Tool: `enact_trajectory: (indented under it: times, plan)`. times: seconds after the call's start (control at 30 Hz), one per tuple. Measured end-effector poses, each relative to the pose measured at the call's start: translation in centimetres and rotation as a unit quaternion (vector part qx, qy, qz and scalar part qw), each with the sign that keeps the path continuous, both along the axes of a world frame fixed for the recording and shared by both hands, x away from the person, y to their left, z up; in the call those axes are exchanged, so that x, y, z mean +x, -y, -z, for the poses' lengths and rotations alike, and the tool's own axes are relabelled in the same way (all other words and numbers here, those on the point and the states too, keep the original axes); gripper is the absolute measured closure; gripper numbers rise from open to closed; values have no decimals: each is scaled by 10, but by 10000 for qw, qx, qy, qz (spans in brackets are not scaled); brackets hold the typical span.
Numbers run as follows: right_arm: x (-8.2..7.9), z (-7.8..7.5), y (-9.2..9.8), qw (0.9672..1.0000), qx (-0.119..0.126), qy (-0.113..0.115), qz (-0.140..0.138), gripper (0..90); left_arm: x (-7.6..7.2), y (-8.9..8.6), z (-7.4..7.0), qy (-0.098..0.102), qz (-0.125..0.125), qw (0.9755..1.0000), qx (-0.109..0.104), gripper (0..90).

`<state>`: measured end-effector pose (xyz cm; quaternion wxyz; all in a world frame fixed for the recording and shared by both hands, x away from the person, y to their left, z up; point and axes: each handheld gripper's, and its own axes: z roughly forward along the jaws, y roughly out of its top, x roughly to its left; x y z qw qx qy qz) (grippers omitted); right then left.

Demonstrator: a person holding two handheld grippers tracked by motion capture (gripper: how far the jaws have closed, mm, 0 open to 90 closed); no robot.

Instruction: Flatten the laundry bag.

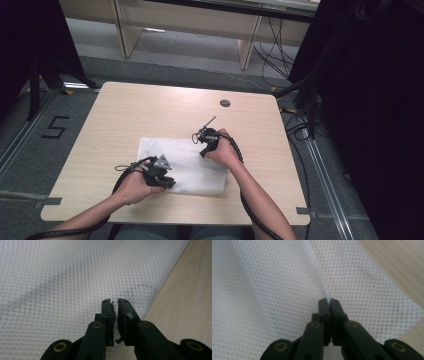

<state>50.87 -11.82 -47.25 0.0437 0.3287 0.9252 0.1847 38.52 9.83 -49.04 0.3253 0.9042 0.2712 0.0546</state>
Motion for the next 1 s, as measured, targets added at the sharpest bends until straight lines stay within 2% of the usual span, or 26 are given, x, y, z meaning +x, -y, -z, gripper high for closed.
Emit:
enact_trajectory:
  times: [0.07, 0.1, 0.13, 0.2, 0.23, 0.27, 0.4, 0.43, 0.57, 0.6, 0.63, 0.7, 0.77, 0.8, 0.83, 0.87, 0.97, 1.0]
  plan:
    - [0, -6, 2, 10000, 70, 44, 19, 900, -4, 3, -8, 23, 79, 9999, -116, 869]
    - [-1, -10, 2, 9999, 100, 14, 32, 899, -7, 5, -10, 22, 164, 9998, -100, 879]
    - [-2, -13, 2, 9999, 111, 15, 39, 899, -9, 8, -9, 36, 287, 9996, -12, 885]
    - [-3, -16, 2, 9999, 124, 33, 17, 899, -12, 11, -6, -32, 278, 9996, -18, 888]
    - [-5, -22, 2, 9998, 147, 94, -60, 899, -11, 14, -1, -30, 396, 9991, 138, 888]
    - [-7, -24, 2, 9998, 171, 110, -59, 899, -11, 15, 1, -73, 320, 9994, 92, 888]
    - [-17, -36, 2, 9992, 349, 149, -92, 900, -6, 11, 4, -104, 268, 9994, 198, 890]
    - [-18, -39, 3, 9989, 420, 194, -92, 900, -7, 12, 5, -154, 193, 9996, 143, 890]
    - [-21, -48, 4, 9982, 451, 329, -199, 900, -5, 12, 5, -87, 263, 9993, 237, 890]
    - [-23, -54, 5, 9978, 507, 366, -215, 900, -5, 15, 7, -80, 124, 9999, 88, 890]
    - [-24, -56, 5, 9977, 507, 405, -203, 900, -3, 14, 5, -44, 201, 9995, 252, 890]
    - [-28, -62, 4, 9977, 520, 417, -133, 900, 0, 15, 6, 24, 228, 9994, 268, 890]
    - [-29, -66, 4, 9969, 540, 517, -235, 900, 2, 16, 6, 18, 165, 9995, 256, 890]
    - [-30, -69, 4, 9967, 564, 532, -238, 900, 2, 18, 7, 82, 36, 9999, 132, 889]
    - [-32, -71, 4, 9967, 576, 534, -185, 900, 3, 18, 7, 112, 30, 9998, 133, 889]
    - [-32, -72, 4, 9962, 587, 598, -232, 900, 4, 16, 5, 116, 167, 9995, 231, 887]
    - [-35, -76, 2, 9964, 595, 587, -161, 900, 1, 16, 0, 134, 149, 9997, 141, 880]
    - [-35, -77, 3, 9960, 615, 625, -190, 900, -4, 17, -8, 197, 331, 9992, 95, 881]
